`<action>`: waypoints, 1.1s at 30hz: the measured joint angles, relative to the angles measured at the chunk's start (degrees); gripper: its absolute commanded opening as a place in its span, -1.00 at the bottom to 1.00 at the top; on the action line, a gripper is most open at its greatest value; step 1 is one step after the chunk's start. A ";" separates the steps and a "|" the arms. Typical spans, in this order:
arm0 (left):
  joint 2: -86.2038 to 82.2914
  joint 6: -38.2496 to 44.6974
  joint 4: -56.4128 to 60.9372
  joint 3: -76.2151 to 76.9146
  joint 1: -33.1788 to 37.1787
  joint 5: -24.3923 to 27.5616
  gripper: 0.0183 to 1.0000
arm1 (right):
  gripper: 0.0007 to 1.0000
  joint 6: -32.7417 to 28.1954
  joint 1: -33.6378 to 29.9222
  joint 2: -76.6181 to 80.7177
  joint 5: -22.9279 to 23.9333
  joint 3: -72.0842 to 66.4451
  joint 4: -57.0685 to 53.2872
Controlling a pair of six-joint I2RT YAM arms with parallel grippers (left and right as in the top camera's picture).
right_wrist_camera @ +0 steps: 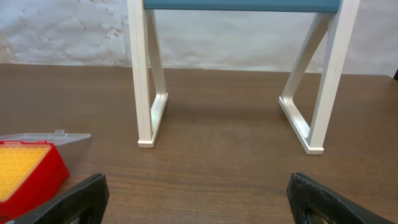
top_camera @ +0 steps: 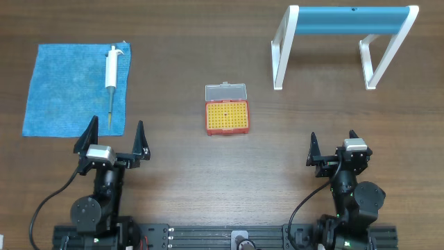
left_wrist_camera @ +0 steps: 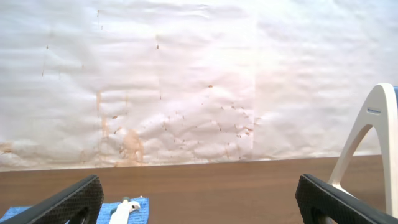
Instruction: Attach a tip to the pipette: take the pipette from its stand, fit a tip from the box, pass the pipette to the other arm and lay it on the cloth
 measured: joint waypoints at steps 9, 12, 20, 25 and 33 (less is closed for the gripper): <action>-0.04 -0.02 -13.22 0.04 0.00 -0.68 0.99 | 0.86 0.00 0.00 0.00 0.00 0.00 -0.02; -0.04 0.00 -17.31 0.00 0.00 -0.70 0.99 | 0.86 0.00 0.00 0.00 0.00 0.00 0.00; 0.00 0.00 -17.35 0.00 0.00 -0.87 0.99 | 0.86 0.02 0.00 0.00 0.00 0.00 -0.02; 0.00 0.00 -17.35 0.00 0.00 -0.87 1.00 | 0.86 0.00 0.00 0.00 0.00 0.00 0.00; 0.00 0.00 -17.35 0.00 0.00 -0.87 0.99 | 0.86 0.00 0.00 0.00 0.00 0.00 0.00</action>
